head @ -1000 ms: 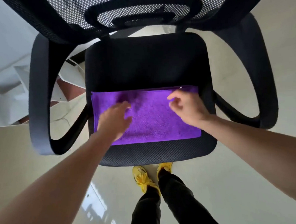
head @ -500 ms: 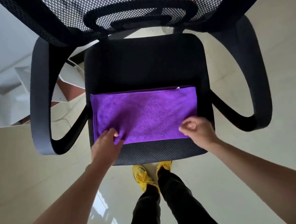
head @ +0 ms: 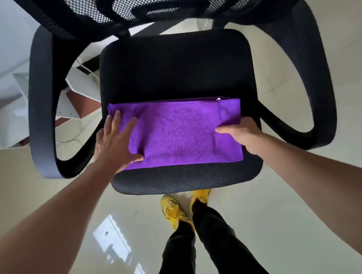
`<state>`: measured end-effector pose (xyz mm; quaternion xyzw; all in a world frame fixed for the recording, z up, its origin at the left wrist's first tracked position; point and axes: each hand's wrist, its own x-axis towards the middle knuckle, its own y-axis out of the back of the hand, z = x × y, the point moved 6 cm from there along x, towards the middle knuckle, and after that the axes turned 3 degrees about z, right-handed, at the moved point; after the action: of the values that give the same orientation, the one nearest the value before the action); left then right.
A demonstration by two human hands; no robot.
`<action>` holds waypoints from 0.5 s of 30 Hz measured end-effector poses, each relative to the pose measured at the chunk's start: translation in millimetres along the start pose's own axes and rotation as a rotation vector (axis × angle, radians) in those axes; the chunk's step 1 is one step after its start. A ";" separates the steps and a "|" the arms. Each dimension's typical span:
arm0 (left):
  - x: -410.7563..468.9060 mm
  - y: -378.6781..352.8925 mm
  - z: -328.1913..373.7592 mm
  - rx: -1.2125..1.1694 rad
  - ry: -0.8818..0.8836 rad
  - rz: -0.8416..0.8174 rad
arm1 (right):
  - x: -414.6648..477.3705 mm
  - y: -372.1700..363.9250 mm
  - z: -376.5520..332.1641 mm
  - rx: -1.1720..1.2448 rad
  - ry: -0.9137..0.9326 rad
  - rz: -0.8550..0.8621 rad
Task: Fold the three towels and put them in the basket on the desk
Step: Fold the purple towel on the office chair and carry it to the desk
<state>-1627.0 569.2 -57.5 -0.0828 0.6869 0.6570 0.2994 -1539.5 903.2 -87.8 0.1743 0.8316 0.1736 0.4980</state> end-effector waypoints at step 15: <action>-50.1 6.6 17.8 -0.328 0.165 0.108 | -92.5 16.0 -96.6 0.222 0.261 -0.218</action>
<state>-1584.6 573.0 -25.0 -0.1467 0.5963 0.7663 0.1889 -1582.5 863.3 33.4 0.1133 0.9170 0.0471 0.3795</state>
